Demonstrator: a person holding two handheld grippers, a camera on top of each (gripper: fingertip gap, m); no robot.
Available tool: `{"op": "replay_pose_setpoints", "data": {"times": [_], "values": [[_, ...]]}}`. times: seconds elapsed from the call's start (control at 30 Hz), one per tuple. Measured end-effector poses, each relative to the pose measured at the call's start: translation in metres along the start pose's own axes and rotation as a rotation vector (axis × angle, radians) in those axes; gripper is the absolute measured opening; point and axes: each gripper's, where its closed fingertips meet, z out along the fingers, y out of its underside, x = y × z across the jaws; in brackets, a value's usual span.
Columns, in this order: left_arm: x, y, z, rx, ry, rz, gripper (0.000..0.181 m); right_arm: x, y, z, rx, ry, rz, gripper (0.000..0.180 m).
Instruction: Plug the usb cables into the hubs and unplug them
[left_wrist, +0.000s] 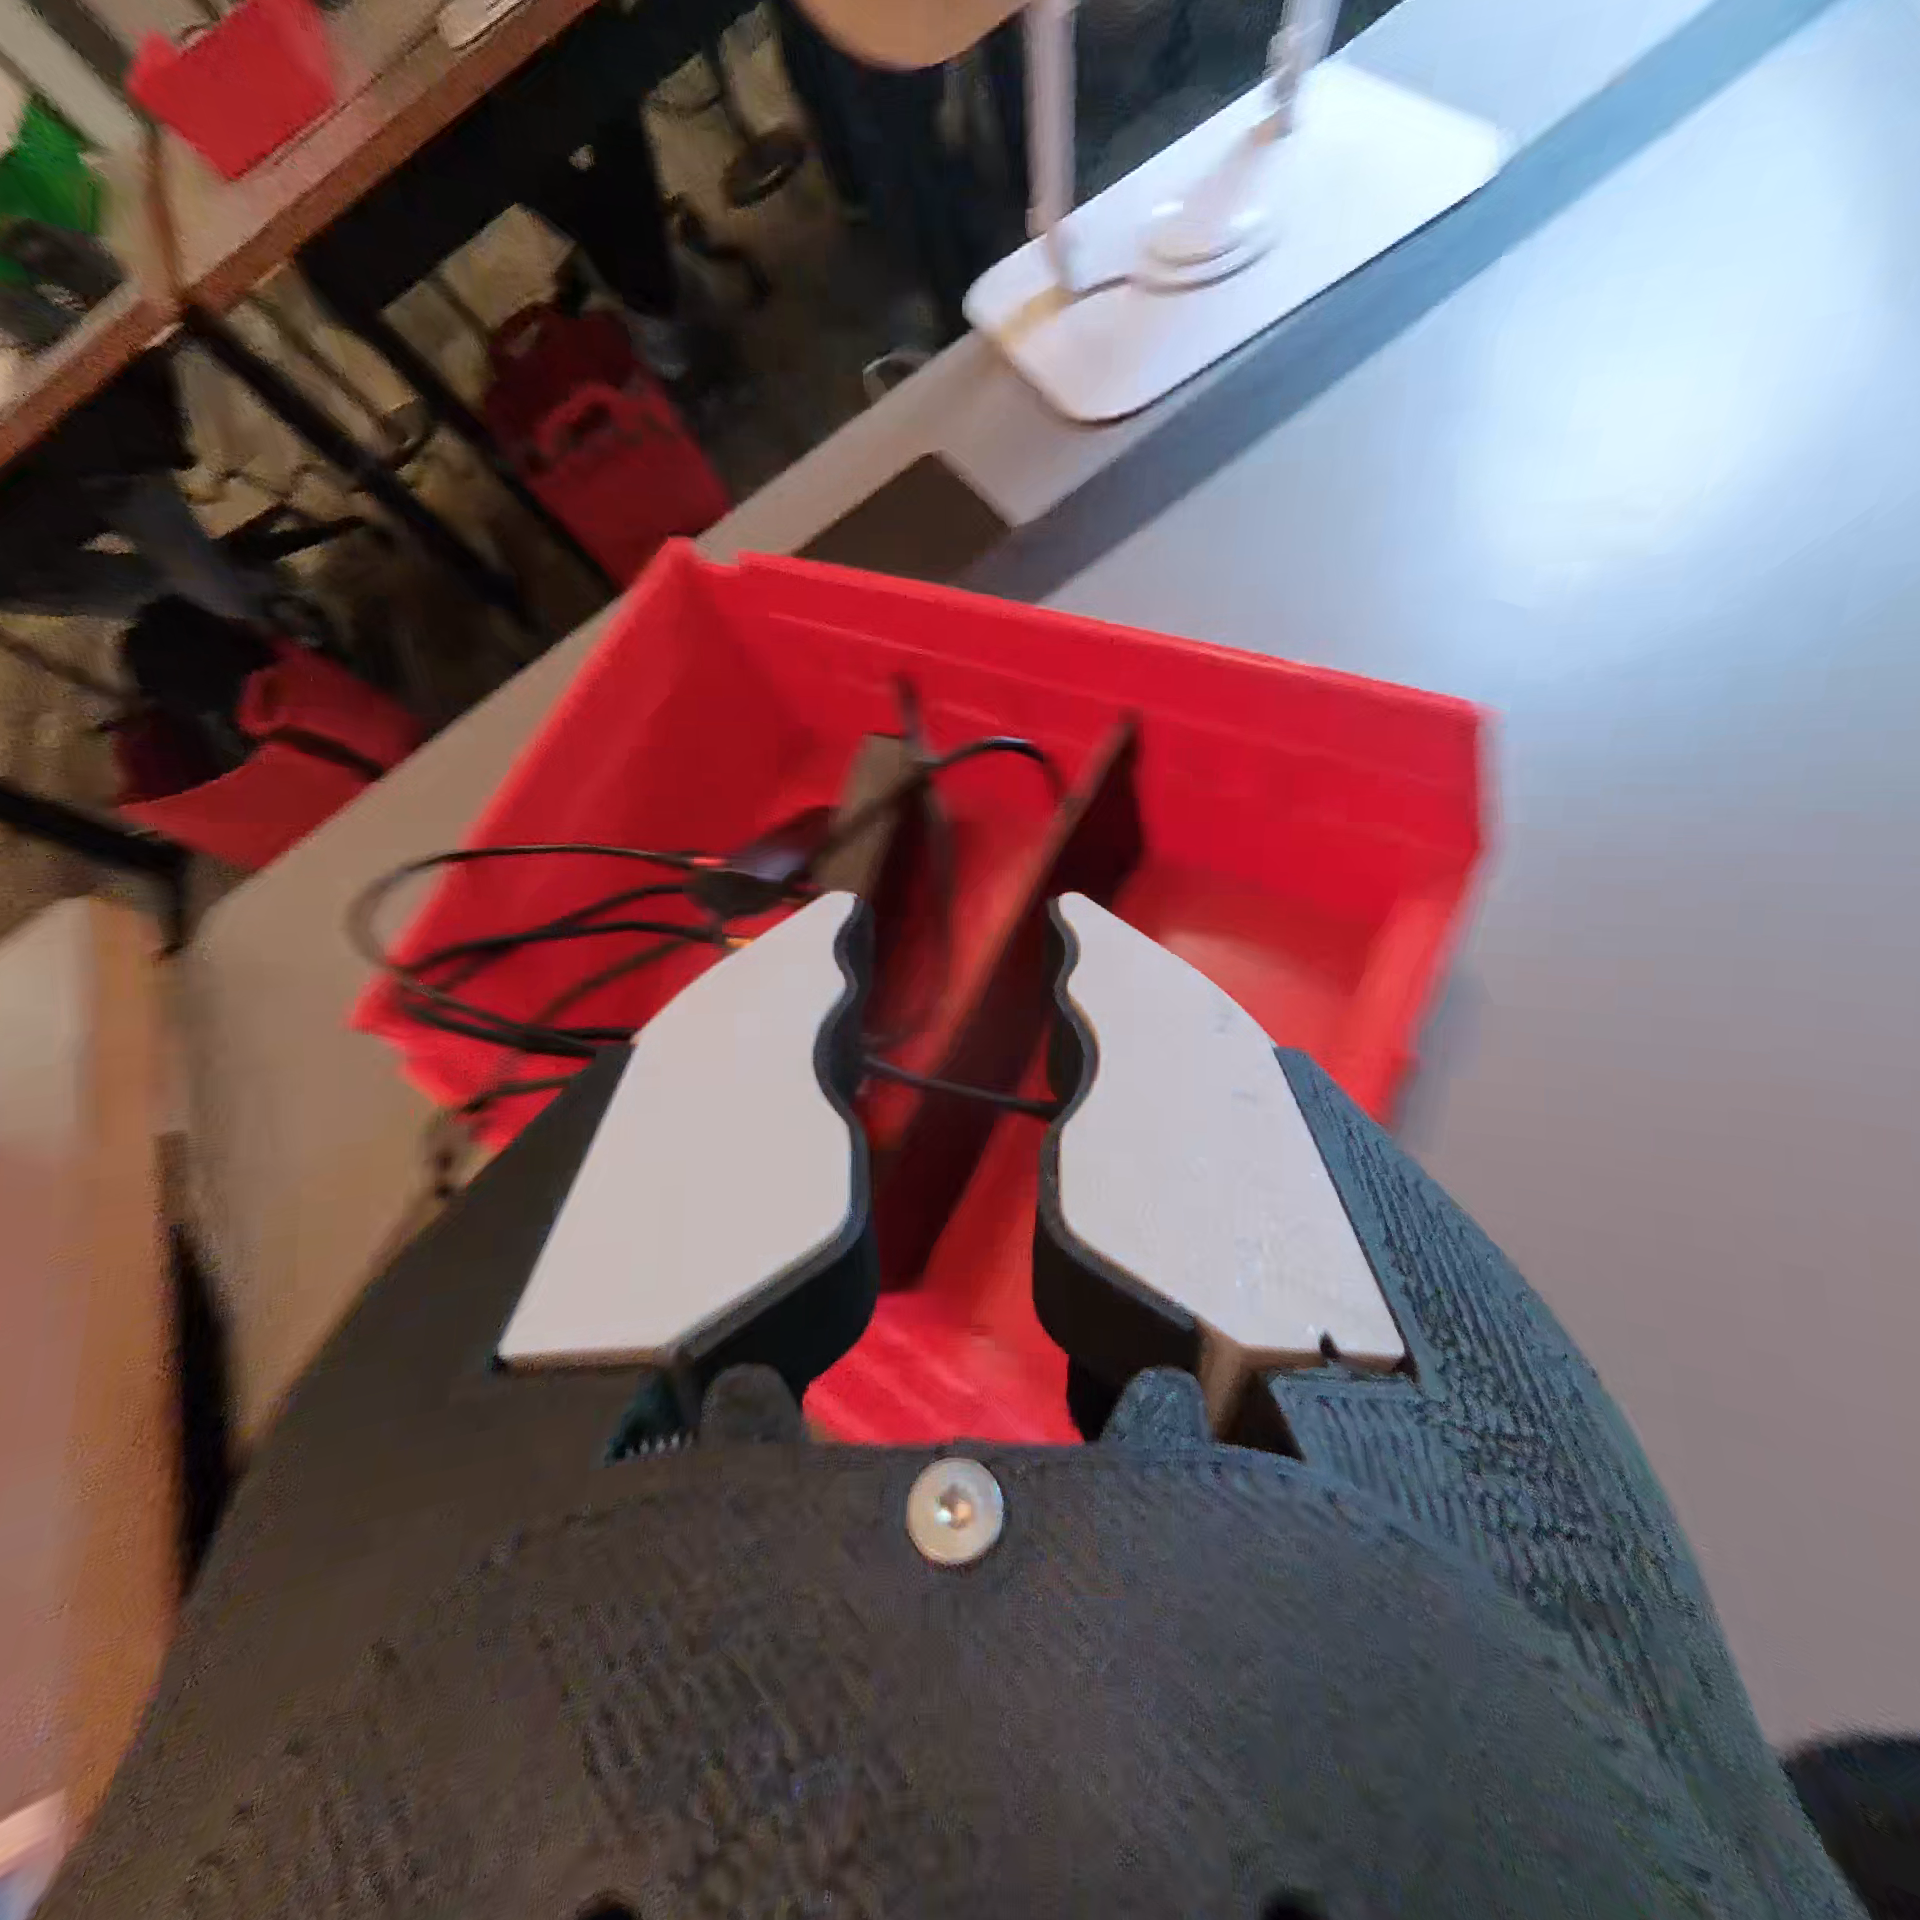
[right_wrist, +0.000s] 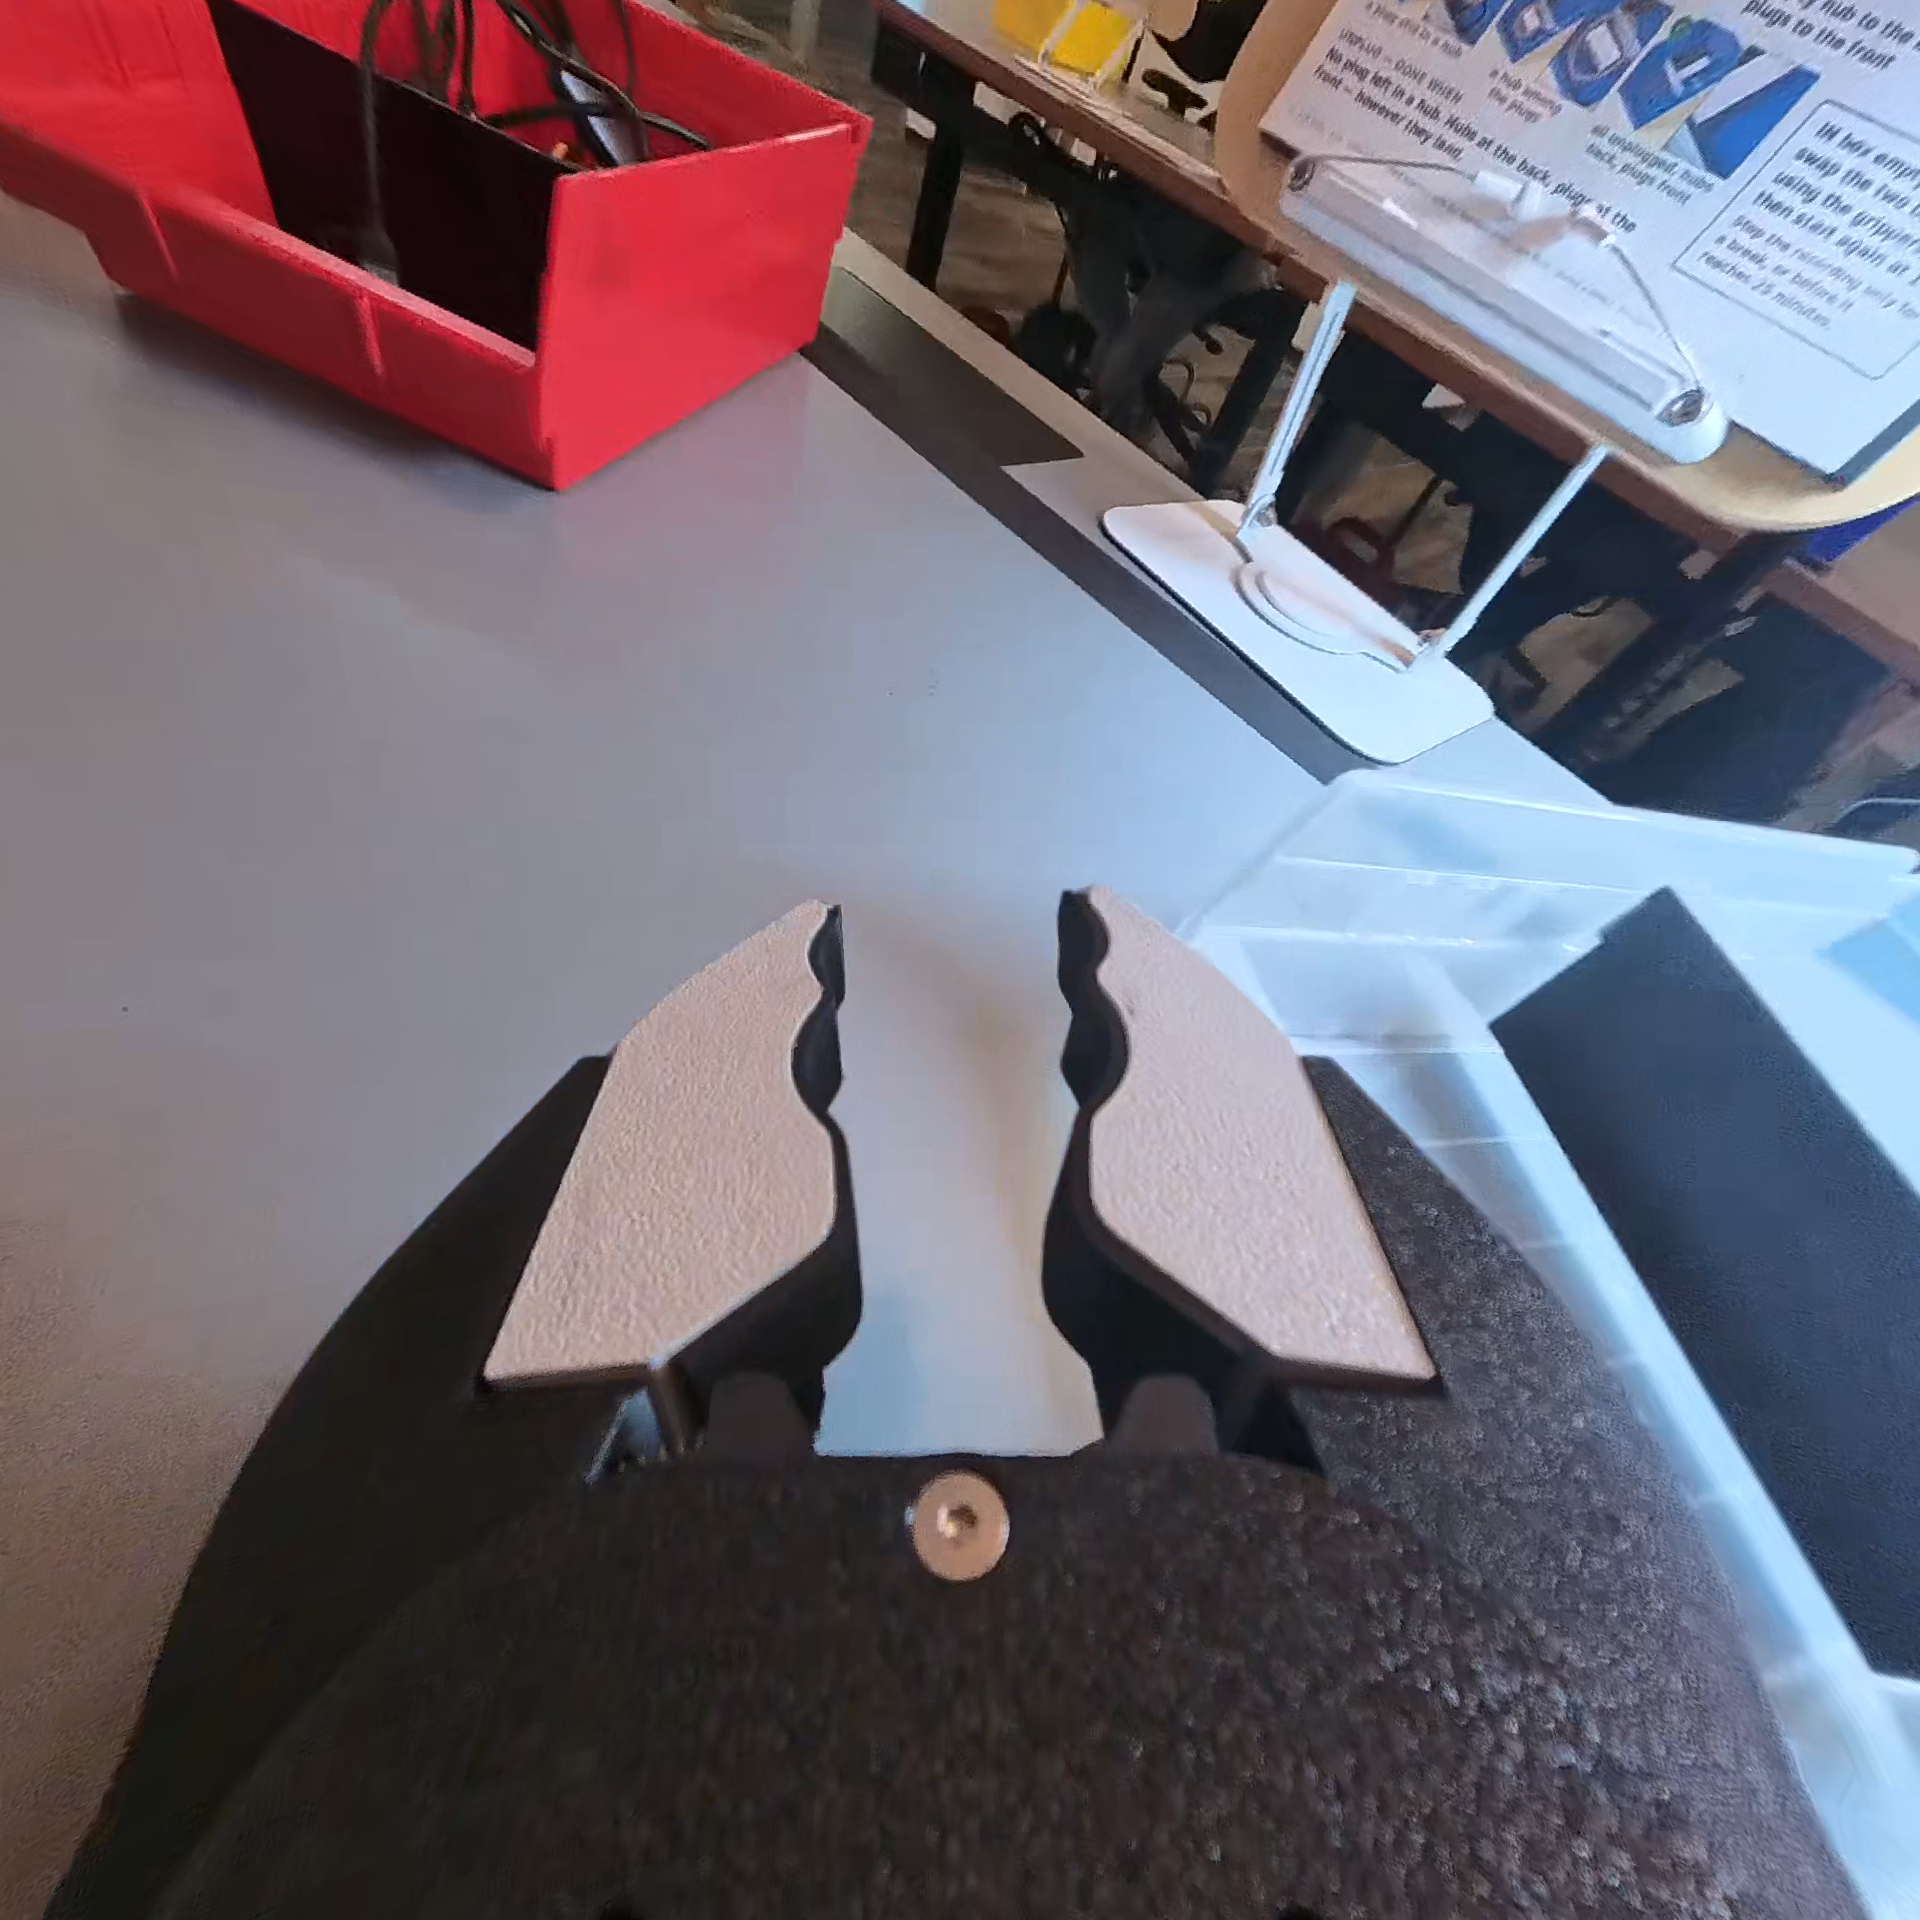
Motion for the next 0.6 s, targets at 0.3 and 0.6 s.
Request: {"op": "replay_pose_setpoints", "data": {"times": [0.3, 0.6], "values": [[-0.076, 0.02, 0.093, -0.515, 0.054, -0.003, 0.031, -0.018, 0.025, 0.008, -0.036, -0.025, -0.05, 0.03], [-0.078, 0.073, 0.116, -0.93, 0.074, 0.135, 0.034, -0.016, 0.026, 0.005, -0.039, -0.005, -0.097, 0.026]]}}
